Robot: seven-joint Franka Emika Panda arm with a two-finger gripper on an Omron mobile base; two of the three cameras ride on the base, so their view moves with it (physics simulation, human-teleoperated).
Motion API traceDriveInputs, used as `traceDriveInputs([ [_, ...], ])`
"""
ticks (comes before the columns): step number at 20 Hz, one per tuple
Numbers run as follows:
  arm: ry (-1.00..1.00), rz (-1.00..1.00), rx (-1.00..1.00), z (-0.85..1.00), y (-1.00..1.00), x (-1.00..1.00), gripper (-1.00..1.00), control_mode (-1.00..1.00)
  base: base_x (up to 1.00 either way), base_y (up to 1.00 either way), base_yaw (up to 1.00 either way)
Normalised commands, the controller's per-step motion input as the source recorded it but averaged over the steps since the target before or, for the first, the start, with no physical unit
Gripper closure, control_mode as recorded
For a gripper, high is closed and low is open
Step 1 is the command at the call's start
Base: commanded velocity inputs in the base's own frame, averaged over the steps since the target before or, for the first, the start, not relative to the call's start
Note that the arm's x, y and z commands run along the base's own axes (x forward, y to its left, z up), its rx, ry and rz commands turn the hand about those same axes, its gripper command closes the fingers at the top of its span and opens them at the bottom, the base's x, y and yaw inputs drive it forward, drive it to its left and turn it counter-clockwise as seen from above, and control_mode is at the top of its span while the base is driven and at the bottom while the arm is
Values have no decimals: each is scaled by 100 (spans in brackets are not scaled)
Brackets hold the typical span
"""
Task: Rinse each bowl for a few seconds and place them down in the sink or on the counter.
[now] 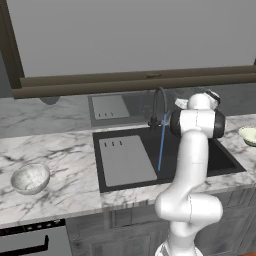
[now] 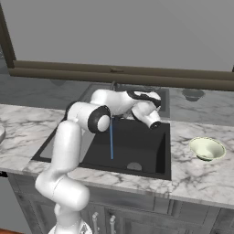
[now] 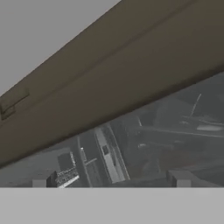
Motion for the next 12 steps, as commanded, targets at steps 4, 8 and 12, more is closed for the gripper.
traceDriveInputs([
  [4,6,0,14,62,-21,-39,-100,-100,0,0,0],
  [8,16,0,8,58,-8,-43,-100,-100,0,0,0],
  [12,24,-3,0,54,0,-42,-100,-100,0,0,0],
])
